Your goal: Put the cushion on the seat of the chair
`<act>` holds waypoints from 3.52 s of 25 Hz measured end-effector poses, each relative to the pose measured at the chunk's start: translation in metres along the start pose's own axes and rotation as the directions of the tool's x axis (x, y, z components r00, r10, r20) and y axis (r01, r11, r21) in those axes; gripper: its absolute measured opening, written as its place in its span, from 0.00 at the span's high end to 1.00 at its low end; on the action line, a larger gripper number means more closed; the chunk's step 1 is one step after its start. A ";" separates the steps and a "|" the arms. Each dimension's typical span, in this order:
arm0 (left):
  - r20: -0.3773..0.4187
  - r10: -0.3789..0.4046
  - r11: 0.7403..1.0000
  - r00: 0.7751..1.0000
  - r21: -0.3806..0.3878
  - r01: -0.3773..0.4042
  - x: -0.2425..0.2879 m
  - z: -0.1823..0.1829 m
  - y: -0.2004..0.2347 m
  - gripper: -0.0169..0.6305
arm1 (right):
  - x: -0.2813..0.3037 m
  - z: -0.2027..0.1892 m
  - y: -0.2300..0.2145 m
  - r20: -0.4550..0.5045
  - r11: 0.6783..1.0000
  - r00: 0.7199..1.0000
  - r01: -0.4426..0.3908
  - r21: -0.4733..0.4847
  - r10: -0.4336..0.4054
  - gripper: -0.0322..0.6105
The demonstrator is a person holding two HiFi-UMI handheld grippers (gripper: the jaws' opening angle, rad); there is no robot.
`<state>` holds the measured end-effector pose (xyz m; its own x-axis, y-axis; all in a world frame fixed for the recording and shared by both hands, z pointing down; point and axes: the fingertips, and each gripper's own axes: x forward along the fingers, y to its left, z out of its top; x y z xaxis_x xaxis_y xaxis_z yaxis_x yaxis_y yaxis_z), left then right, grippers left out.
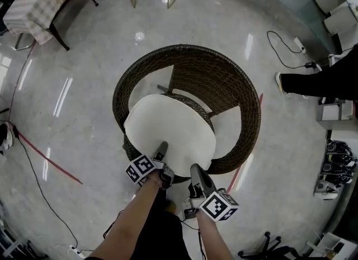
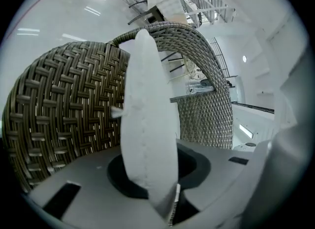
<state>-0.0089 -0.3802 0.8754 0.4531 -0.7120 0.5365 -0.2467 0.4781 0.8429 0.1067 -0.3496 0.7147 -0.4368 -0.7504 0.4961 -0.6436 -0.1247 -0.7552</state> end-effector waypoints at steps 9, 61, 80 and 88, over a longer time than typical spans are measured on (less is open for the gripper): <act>-0.027 0.055 0.998 0.998 0.027 -0.054 -0.008 -0.005 0.006 0.67 | -0.004 0.000 0.002 0.002 1.000 1.000 -0.015 -0.006 0.015 0.92; -0.205 -0.271 0.741 0.941 0.579 0.340 -0.226 -0.087 -0.240 0.77 | -0.141 0.053 0.117 0.192 0.987 0.971 -0.129 -0.092 0.144 0.92; -0.140 -0.420 0.288 0.897 0.917 0.278 -0.279 -0.082 -0.370 0.99 | -0.172 0.111 0.234 0.339 0.913 0.879 -0.216 -0.345 0.336 0.93; -0.125 -0.448 0.187 0.885 0.955 0.229 -0.290 -0.071 -0.384 0.99 | -0.168 0.103 0.253 0.329 0.888 0.866 -0.236 -0.395 0.377 0.93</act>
<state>0.0153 -0.3209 0.3935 0.6184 -0.7804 0.0920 -0.7606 -0.5651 0.3196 0.0817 -0.3223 0.3960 -0.4138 -0.9103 0.0043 -0.7164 0.3227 -0.6186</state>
